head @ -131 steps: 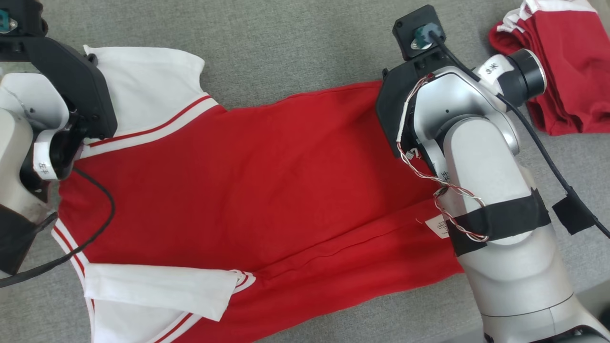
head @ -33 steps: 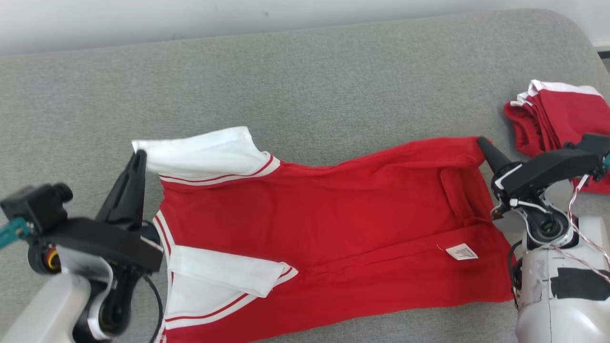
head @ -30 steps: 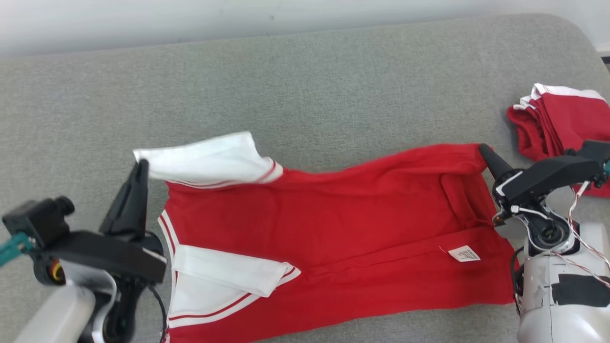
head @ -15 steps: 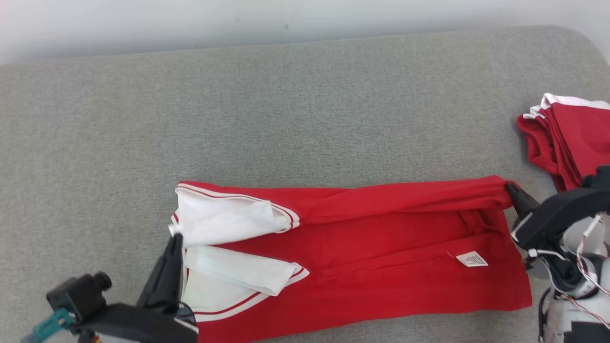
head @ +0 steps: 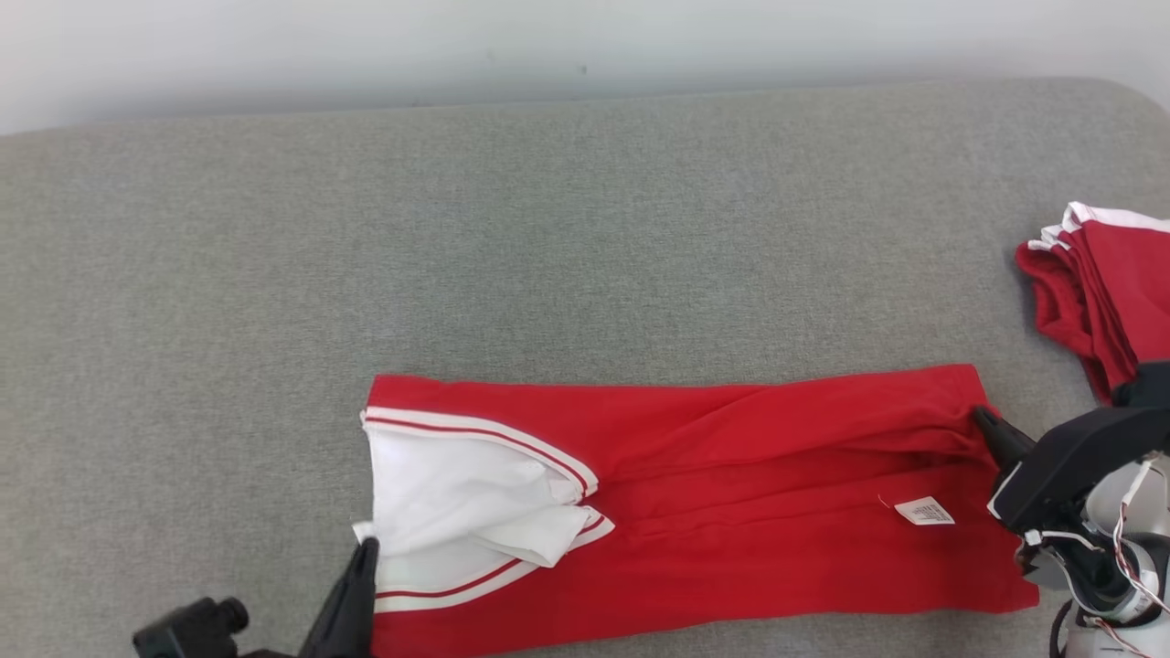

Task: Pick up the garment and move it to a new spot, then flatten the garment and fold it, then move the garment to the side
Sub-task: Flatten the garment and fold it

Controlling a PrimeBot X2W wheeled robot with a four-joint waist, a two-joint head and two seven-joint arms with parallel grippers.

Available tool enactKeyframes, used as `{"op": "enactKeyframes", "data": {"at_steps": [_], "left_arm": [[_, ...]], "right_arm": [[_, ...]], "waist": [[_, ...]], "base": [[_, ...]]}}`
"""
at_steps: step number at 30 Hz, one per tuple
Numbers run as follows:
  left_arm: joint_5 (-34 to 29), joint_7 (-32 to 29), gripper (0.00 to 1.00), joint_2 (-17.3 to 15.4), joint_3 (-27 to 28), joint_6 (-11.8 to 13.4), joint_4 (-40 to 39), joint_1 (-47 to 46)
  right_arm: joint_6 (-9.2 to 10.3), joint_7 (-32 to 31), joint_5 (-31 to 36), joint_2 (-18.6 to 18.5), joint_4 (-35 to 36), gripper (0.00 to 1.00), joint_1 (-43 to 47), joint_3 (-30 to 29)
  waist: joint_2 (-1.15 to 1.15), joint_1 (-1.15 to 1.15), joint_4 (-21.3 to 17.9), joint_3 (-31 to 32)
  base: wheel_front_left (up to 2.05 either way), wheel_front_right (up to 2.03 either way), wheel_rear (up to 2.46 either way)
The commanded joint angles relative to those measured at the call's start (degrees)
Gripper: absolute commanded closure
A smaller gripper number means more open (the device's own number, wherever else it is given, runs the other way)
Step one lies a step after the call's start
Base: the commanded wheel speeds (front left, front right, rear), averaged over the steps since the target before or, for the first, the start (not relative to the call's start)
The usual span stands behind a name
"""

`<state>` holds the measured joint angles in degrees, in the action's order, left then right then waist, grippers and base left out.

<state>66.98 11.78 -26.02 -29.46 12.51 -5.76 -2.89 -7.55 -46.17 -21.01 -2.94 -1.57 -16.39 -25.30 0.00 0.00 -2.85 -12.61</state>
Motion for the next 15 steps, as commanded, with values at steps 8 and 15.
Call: {"op": "enactKeyframes", "data": {"at_steps": [8, 15], "left_arm": [[-0.4, -0.7, 1.00, 1.0, -1.1, 1.2, 3.5, 0.2], [-1.3, -1.4, 0.65, 1.0, -2.6, 1.0, 6.6, 0.1]], "right_arm": [[0.12, -0.1, 3.3, 0.2, 1.4, 1.00, 2.4, -1.2], [0.12, 2.0, 2.8, 0.1, -0.9, 0.00, 2.8, -2.7]], "waist": [[0.00, 0.00, 1.0, 0.6], [0.00, 0.00, 1.0, 1.6]], "base": [[0.00, 0.00, 0.00], [0.00, 0.00, 0.00]]}}
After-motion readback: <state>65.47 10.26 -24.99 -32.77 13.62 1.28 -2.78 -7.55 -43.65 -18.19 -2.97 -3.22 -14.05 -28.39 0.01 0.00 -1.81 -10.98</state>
